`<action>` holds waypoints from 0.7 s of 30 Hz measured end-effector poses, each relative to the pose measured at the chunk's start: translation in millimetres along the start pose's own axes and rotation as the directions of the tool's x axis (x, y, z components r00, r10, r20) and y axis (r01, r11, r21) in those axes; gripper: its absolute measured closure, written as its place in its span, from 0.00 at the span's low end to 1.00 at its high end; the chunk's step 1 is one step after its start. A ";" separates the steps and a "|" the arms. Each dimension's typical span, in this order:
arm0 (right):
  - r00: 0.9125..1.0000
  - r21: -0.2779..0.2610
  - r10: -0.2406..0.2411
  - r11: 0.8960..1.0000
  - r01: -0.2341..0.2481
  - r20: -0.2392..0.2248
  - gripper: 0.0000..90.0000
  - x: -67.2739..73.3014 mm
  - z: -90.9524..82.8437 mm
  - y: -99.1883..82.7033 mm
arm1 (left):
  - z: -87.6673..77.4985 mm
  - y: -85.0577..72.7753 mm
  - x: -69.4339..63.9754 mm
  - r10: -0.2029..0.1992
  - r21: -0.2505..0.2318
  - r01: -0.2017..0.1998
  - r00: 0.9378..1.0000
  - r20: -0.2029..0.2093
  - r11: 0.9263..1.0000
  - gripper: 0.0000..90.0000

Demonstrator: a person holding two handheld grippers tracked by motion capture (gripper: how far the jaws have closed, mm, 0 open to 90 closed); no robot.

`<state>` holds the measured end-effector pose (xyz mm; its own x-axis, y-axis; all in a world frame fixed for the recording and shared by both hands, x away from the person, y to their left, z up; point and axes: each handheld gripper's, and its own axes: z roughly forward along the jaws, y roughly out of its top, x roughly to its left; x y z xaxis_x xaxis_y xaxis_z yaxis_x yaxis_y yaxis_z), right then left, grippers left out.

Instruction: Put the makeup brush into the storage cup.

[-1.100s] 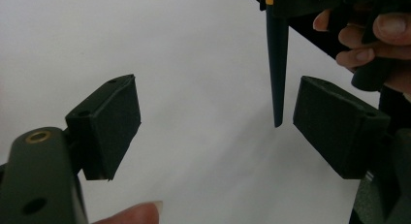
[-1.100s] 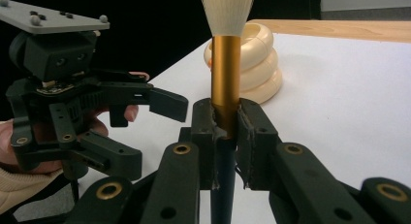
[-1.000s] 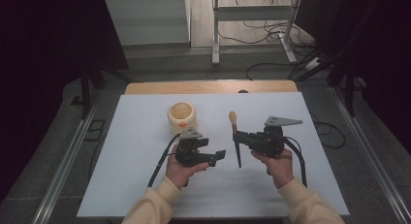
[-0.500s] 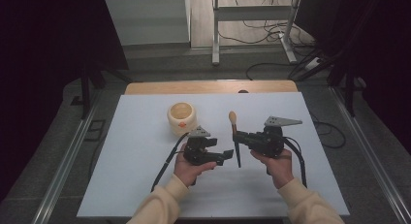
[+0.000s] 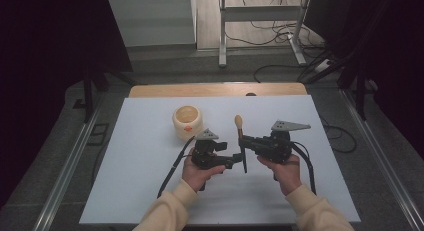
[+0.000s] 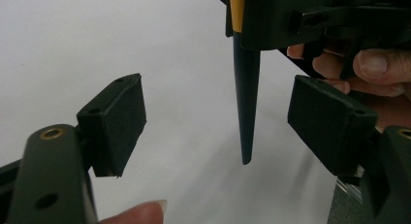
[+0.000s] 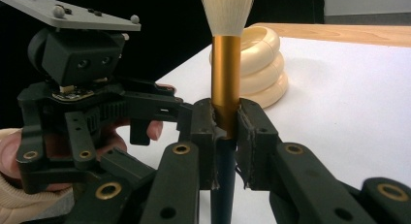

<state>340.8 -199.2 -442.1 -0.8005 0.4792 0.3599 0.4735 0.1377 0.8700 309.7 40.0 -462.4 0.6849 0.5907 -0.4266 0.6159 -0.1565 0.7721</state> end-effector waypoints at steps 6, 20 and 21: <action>1.000 -0.007 0.003 1.000 -0.003 -0.003 0.87 -0.1 -0.4 0.5 | 8.6 2.6 -2.0 -0.021 0.000 0.021 1.000 0.011 1.000 0.28; 1.000 -0.021 0.014 1.000 -0.015 -0.020 0.87 1.5 -1.6 1.0 | 22.2 6.6 -2.0 -0.040 -0.002 0.041 0.998 0.051 0.999 0.65; 1.000 -0.021 0.013 1.000 -0.013 -0.019 0.87 1.6 -1.8 0.9 | 22.5 6.7 -1.8 -0.042 -0.004 0.043 0.997 0.060 0.999 0.69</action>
<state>339.3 -199.9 -440.1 -0.8014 0.4641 0.3772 0.4760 0.1132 0.8721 321.4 20.0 -467.1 0.6803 0.5481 -0.4866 0.6431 -0.1279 0.7550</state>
